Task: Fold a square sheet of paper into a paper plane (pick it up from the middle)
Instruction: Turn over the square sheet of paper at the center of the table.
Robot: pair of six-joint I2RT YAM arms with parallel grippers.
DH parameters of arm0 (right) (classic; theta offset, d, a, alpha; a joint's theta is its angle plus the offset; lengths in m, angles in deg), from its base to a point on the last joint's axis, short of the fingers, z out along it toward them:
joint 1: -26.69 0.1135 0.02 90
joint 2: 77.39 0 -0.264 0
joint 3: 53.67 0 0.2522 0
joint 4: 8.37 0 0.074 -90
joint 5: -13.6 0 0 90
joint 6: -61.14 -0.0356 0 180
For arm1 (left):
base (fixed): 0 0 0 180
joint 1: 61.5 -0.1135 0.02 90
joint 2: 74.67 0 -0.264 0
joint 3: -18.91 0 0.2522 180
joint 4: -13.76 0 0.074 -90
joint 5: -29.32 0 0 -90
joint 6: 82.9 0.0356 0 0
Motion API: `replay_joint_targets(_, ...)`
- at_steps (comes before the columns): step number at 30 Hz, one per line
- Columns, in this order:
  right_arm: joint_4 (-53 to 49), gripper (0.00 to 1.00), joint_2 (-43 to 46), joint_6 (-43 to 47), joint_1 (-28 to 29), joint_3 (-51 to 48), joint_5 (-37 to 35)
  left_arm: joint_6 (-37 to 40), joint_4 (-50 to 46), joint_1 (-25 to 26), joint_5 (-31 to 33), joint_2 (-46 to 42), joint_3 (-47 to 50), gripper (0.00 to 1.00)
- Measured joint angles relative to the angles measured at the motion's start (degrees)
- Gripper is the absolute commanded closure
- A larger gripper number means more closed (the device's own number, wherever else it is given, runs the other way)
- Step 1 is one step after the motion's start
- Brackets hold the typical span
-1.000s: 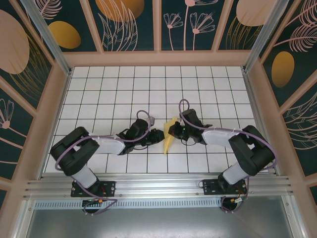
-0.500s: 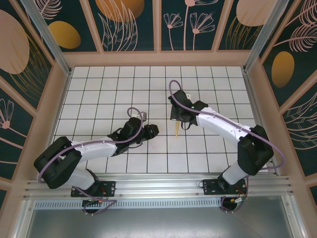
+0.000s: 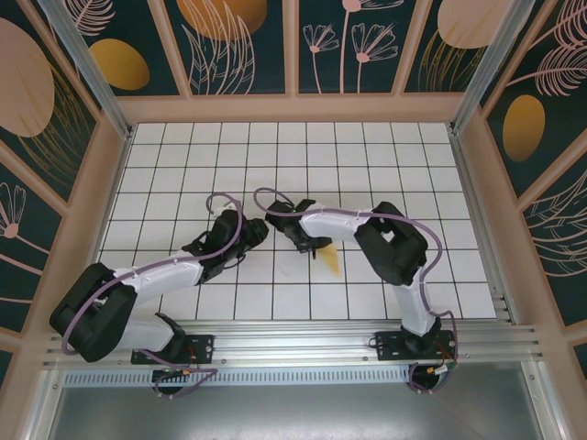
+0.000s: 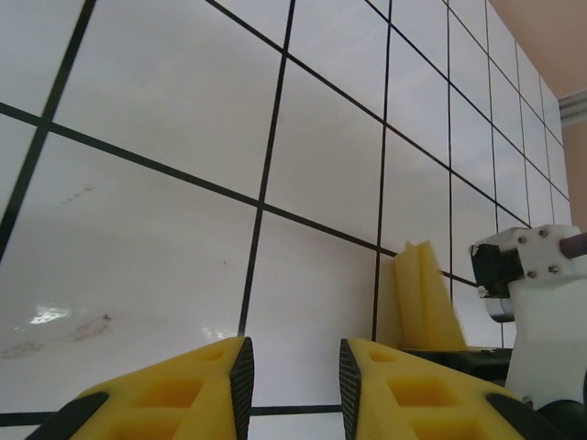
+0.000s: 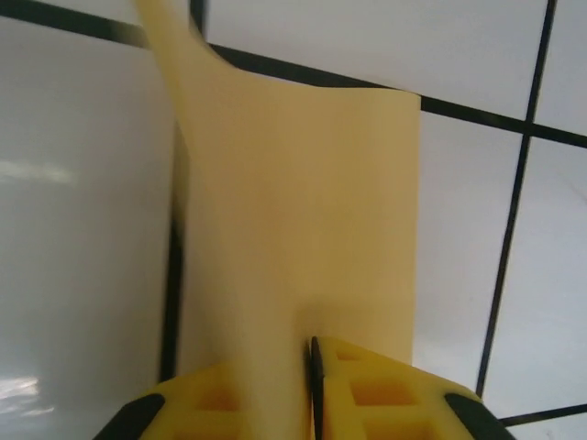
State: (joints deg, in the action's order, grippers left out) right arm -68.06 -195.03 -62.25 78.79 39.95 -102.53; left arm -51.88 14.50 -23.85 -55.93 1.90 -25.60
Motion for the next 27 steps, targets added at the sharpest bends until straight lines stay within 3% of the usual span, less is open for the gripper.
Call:
replay_joint_targets(2,0.7,0.5,0.8,0.2,0.0,0.5,3.1,-0.1,-1.4,0.0,0.9,-0.8,0.0,0.64)
replay_joint_targets(6,7.6,0.34,7.7,0.3,-0.7,-3.5,13.0,-0.5,-2.0,0.0,1.1,-1.6,0.0,0.63)
replay_joint_targets(11,21.3,0.35,29.4,-0.1,-7.3,-18.8,29.0,0.4,-0.9,0.0,-4.5,1.6,-1.8,0.63)
replay_joint_targets(12,25.1,0.4,33.9,-0.3,-10.4,-22.9,33.1,0.6,-0.4,0.0,-6.0,3.0,-2.6,0.63)
replay_joint_targets(14,30.8,0.63,39.6,-0.7,-16.4,-29.7,39.5,0.7,1.0,0.0,-8.6,5.2,-3.6,0.62)
replay_joint_targets(17,34.6,0.81,40.9,-0.7,-20.3,-35.9,46.1,0.6,2.4,0.0,-12.0,8.3,-4.7,0.62)
replay_joint_targets(20,36.6,0.89,40.7,-0.2,-20.5,-40.2,52.7,0.6,2.4,0.2,-14.1,11.0,-6.0,0.62)
replay_joint_targets(27,39.6,0.92,38.3,1.6,-21.8,-42.3,59.3,-0.1,2.4,1.2,-16.6,12.5,-6.3,0.58)
